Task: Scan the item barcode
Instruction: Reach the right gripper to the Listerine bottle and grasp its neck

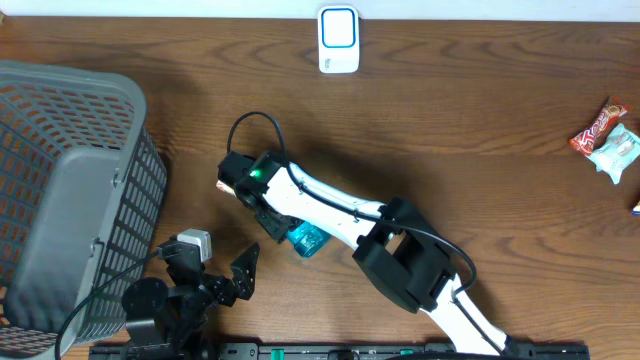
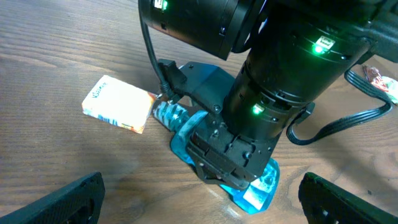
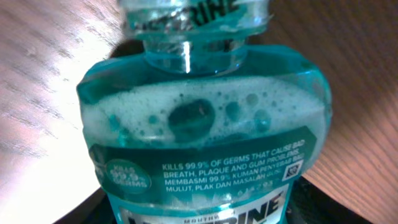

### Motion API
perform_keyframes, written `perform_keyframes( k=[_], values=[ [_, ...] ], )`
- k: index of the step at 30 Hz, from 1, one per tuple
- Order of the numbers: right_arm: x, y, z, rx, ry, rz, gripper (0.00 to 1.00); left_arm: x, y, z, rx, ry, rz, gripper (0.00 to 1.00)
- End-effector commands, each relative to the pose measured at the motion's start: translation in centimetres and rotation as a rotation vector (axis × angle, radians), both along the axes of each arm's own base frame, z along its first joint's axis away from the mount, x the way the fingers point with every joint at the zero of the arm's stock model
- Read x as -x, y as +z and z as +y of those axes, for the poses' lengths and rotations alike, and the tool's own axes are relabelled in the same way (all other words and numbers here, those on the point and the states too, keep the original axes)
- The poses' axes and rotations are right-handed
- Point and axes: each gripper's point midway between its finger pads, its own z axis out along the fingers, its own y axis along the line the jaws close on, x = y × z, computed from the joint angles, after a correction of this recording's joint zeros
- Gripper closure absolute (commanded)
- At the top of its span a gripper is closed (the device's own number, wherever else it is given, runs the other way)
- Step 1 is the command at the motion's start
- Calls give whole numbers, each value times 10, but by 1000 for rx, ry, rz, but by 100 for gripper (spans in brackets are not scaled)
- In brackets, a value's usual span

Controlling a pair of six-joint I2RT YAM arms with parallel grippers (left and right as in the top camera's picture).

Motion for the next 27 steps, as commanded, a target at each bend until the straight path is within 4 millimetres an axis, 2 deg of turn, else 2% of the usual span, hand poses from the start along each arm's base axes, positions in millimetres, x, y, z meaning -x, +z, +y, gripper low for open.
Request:
perform_keyframes(
  k=[1,4,9,13,15,20,22,27],
  values=[
    [-18,-9,-29,87,-68,-44,55,0,3,0,-8,-7,-14,1],
    [-28,-9,-41,101,-95,-43,59,0,3,0,-8,-8,-14,1],
    [-28,-7,-50,54,-16,84,63,0,3,0,-7,-8,-14,1],
    [-44,-3,-71,44,-7,124,55,0,3,0,-8,-8,-14,1],
    [-58,-3,-86,45,-52,118,54,0,3,0,-7,-8,-14,1],
    [-74,-5,-93,-65,-50,165,63,0,3,0,-8,-8,-14,1],
    [-77,-5,-98,-100,-60,192,71,0,3,0,-8,-8,-14,1],
    [-92,-4,-123,-116,-133,200,74,0,3,0,-7,-8,-14,1]
  ],
)
